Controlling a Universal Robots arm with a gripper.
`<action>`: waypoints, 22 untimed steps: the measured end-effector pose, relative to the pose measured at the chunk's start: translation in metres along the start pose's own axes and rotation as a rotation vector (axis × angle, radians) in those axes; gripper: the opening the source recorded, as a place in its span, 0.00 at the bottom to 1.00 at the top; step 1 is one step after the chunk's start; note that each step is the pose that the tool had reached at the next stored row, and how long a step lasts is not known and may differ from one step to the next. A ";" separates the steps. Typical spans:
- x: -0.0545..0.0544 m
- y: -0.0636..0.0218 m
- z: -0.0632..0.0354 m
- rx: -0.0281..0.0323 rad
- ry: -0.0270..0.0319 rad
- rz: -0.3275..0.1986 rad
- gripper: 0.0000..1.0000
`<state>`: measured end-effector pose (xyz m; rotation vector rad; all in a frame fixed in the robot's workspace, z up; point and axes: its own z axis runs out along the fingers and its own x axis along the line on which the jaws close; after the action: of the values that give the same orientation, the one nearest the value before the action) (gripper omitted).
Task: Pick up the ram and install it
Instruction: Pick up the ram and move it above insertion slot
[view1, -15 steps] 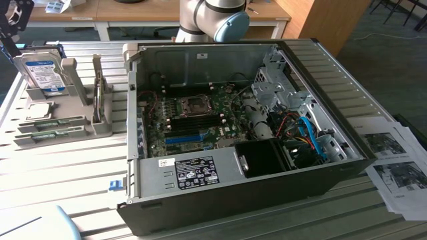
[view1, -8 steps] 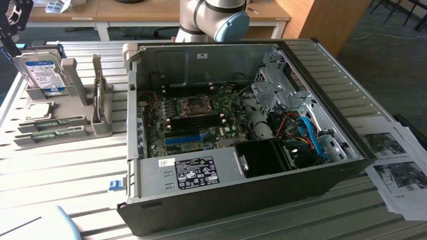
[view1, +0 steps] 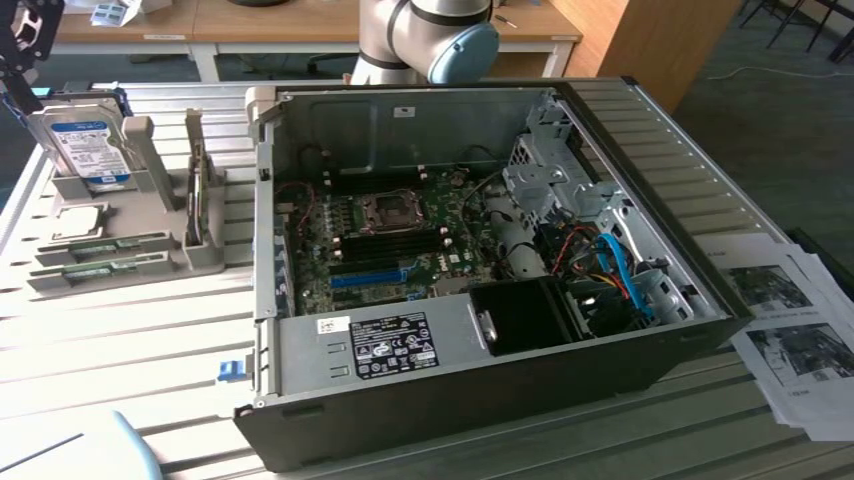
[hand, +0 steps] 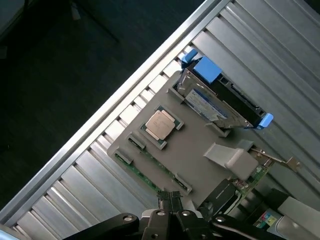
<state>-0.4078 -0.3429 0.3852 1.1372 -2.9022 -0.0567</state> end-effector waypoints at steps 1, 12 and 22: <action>0.000 0.0000 0.0000 0.0001 0.0005 -0.011 0.09; 0.000 0.0000 0.0000 0.0012 0.0058 -0.135 0.09; 0.000 0.0000 0.0000 0.0023 0.0105 -0.246 0.09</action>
<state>-0.4078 -0.3429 0.3852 1.4830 -2.7369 -0.0515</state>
